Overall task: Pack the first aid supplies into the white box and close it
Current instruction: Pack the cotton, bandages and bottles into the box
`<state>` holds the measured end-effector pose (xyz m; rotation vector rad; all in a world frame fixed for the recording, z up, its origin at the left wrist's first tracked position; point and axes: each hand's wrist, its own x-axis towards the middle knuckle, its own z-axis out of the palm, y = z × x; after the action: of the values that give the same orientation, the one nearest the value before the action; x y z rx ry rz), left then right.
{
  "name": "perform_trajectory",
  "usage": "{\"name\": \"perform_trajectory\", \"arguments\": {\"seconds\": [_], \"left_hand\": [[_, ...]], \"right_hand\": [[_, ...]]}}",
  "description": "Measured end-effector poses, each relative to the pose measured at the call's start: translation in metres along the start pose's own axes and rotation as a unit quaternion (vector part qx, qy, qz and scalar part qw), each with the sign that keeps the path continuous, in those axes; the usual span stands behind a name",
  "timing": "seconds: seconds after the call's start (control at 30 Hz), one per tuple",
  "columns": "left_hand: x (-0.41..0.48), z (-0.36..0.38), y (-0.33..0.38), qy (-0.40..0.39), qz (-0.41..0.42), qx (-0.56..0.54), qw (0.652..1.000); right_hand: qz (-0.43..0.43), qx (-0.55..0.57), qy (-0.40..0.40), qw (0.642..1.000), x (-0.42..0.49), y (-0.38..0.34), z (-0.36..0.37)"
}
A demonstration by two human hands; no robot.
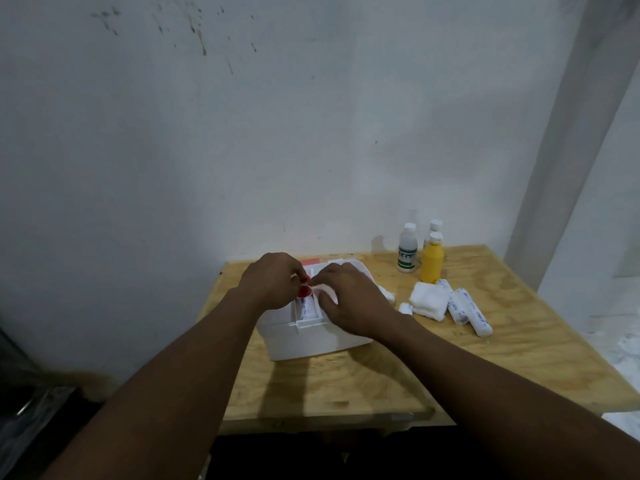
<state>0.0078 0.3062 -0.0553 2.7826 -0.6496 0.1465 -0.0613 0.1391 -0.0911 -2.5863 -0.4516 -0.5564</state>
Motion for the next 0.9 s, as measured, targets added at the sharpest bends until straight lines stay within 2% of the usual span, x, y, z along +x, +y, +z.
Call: {"name": "perform_trajectory", "arguments": {"seconds": [0.13, 0.2, 0.3, 0.43, 0.53, 0.63, 0.8, 0.9], "left_hand": [[0.006, -0.001, 0.020, 0.042, 0.018, 0.012, 0.999], [0.012, -0.001, 0.039, 0.053, 0.044, -0.007, 0.998], [0.024, 0.004, 0.074, 0.042, 0.087, -0.028, 0.995], [0.044, 0.023, 0.117, -0.041, 0.112, 0.010, 0.993], [0.056, 0.040, 0.136, -0.114, 0.109, 0.102, 0.982], [0.062, 0.051, 0.141, -0.167, 0.086, 0.169, 0.968], [0.067, 0.047, 0.137, -0.193, 0.063, 0.202, 0.958], [0.068, 0.045, 0.132, -0.199, 0.054, 0.205, 0.957]], "right_hand": [[0.072, 0.016, 0.102, 0.992, -0.003, 0.033, -0.032], [0.117, 0.004, 0.119, 0.986, -0.008, 0.059, -0.051], [0.216, -0.041, 0.060, 0.974, -0.021, 0.100, -0.074], [0.319, -0.134, -0.075, 0.935, -0.042, 0.136, -0.085], [0.322, -0.211, -0.129, 0.914, -0.050, 0.142, -0.077], [0.294, -0.230, -0.137, 0.918, -0.050, 0.141, -0.069], [0.257, -0.120, -0.075, 0.956, -0.045, 0.135, -0.070], [0.252, -0.071, -0.050, 0.964, -0.041, 0.133, -0.077]]}}
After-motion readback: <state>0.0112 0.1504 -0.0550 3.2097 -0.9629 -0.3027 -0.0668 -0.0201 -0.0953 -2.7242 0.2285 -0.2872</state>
